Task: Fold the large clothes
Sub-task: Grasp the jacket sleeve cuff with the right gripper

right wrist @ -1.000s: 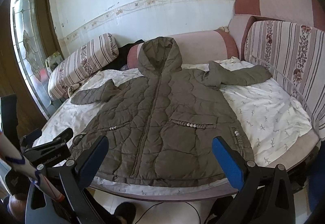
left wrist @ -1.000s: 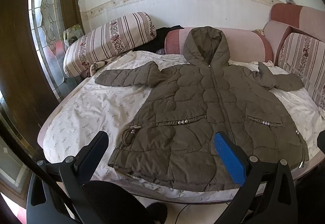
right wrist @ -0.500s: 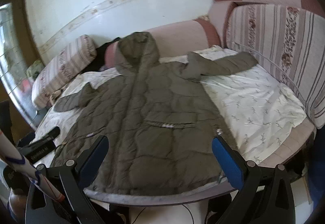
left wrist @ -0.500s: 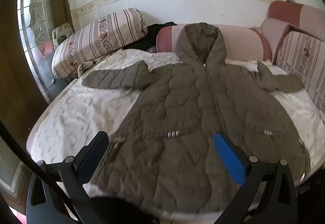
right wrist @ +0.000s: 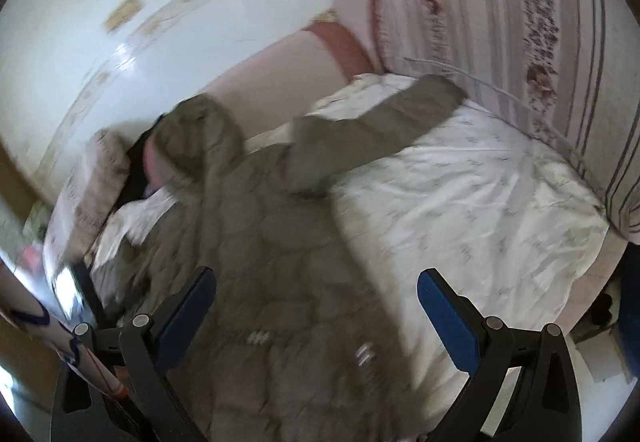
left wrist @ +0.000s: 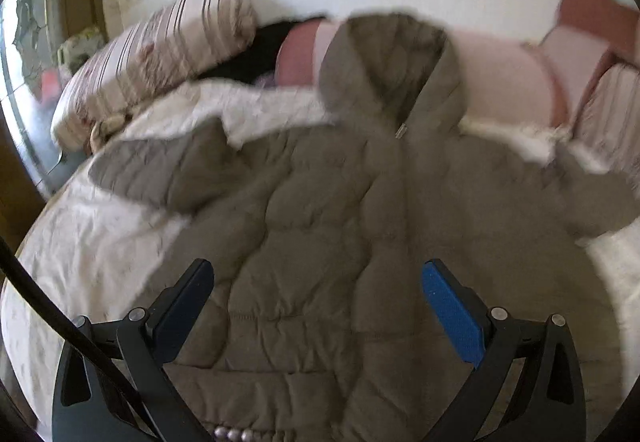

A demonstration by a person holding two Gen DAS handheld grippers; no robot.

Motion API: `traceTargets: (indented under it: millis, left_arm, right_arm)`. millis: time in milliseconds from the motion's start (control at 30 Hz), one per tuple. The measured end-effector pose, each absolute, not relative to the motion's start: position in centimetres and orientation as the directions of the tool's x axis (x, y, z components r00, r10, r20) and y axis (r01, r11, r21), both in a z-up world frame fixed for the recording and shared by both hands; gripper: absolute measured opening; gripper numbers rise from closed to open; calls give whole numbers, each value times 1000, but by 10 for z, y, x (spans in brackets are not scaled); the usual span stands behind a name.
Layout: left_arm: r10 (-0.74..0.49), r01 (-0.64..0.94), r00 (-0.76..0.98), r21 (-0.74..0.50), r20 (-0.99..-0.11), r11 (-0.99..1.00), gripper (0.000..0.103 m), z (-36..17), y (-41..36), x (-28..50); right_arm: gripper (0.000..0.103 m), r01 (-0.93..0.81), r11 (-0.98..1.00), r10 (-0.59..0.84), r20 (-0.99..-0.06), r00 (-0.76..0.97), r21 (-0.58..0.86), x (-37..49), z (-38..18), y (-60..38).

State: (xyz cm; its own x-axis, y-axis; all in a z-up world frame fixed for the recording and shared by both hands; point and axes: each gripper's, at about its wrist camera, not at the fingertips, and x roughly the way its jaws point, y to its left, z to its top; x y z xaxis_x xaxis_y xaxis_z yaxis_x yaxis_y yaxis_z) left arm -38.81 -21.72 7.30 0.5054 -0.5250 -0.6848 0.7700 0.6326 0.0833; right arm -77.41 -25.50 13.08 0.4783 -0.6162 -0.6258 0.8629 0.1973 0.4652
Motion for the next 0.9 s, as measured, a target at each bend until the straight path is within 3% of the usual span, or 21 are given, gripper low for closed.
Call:
traceTargets:
  millis: [67, 267, 500, 667, 900]
  left_arm:
    - [-508, 787, 452, 60, -733, 614, 103, 63, -228, -377]
    - [-530, 779, 484, 67, -697, 623, 103, 67, -235, -366]
    - [-530, 783, 480, 68, -698, 619, 103, 64, -237, -360]
    - [-530, 783, 503, 100, -683, 614, 103, 62, -238, -361]
    - [-532, 789, 510, 121, -676, 603, 103, 57, -241, -363]
  right_arm:
    - [103, 868, 144, -626, -636, 451, 475, -791, 129, -288]
    - [100, 864, 4, -627, -671, 395, 504, -835, 109, -411]
    - [85, 829, -138, -607, -708, 362, 542, -859, 61, -535]
    - [74, 837, -189, -611, -729, 310, 514, -866, 36, -589]
    - [69, 857, -247, -591, -771, 237, 453, -867, 1, -632]
